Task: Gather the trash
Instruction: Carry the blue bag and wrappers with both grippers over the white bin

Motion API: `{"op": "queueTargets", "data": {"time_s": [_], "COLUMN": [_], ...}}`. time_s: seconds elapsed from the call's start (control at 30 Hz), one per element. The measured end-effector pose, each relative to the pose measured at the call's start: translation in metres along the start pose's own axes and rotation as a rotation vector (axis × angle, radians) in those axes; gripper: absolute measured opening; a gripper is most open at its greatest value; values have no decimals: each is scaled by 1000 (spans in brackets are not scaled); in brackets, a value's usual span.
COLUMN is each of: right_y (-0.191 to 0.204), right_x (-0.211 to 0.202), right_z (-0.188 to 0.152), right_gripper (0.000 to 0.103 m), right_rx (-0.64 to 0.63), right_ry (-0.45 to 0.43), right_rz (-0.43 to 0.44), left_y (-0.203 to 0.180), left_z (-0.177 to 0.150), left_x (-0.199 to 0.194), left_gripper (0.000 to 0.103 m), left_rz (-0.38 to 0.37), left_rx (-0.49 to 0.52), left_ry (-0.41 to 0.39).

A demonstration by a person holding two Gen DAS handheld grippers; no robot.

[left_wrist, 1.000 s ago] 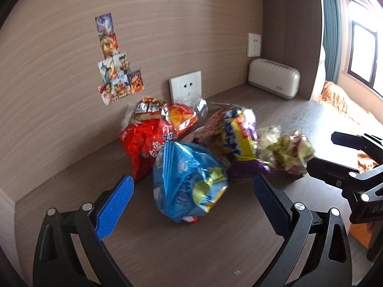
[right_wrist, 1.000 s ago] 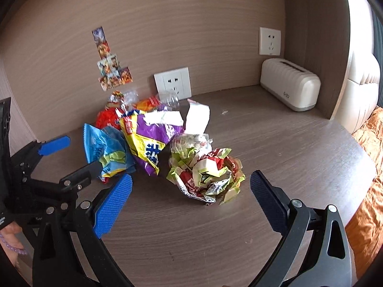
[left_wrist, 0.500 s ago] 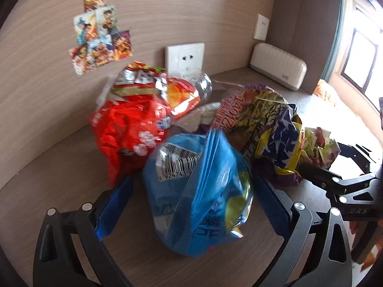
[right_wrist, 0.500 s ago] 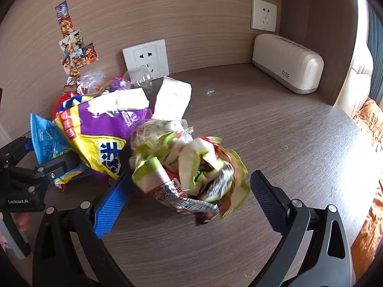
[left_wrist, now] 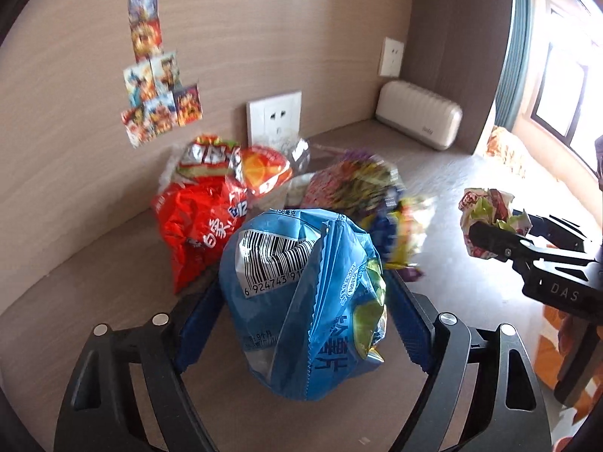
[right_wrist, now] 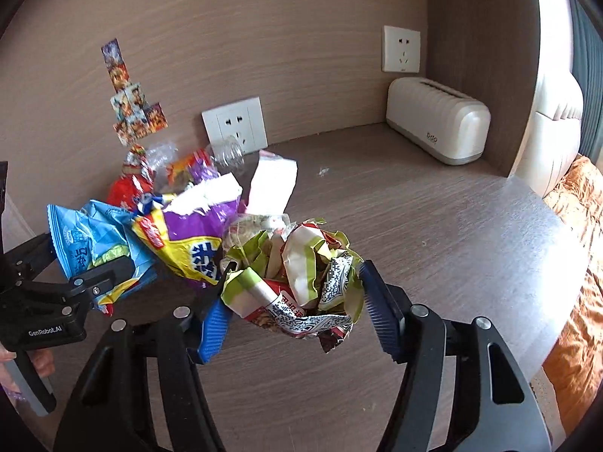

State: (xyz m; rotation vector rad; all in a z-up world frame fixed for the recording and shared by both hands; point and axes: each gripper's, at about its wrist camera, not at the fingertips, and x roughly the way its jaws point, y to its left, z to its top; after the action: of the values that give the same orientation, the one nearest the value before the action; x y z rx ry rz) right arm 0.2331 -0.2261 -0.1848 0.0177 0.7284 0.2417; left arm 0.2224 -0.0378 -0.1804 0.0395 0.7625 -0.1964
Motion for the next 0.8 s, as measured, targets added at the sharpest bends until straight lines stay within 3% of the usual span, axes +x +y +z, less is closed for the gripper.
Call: {"op": "queueTargets", "data": {"time_s": [0.13, 0.37, 0.8], "right_y": [-3, -21, -97], "right_x": [-30, -92, -198], "right_z": [0, -13, -79], "right_gripper": [65, 65, 65], "right_rx": [1, 17, 155], "right_ry": [-36, -91, -125], "right_rz": [3, -25, -179], "left_y": [-18, -71, -215], "left_z": [-1, -5, -30], "left_x": [-26, -58, -83], "left_gripper": [81, 81, 81], "left_rz": [10, -60, -291], "left_rx": [24, 87, 271], "left_ry": [-20, -49, -39]}}
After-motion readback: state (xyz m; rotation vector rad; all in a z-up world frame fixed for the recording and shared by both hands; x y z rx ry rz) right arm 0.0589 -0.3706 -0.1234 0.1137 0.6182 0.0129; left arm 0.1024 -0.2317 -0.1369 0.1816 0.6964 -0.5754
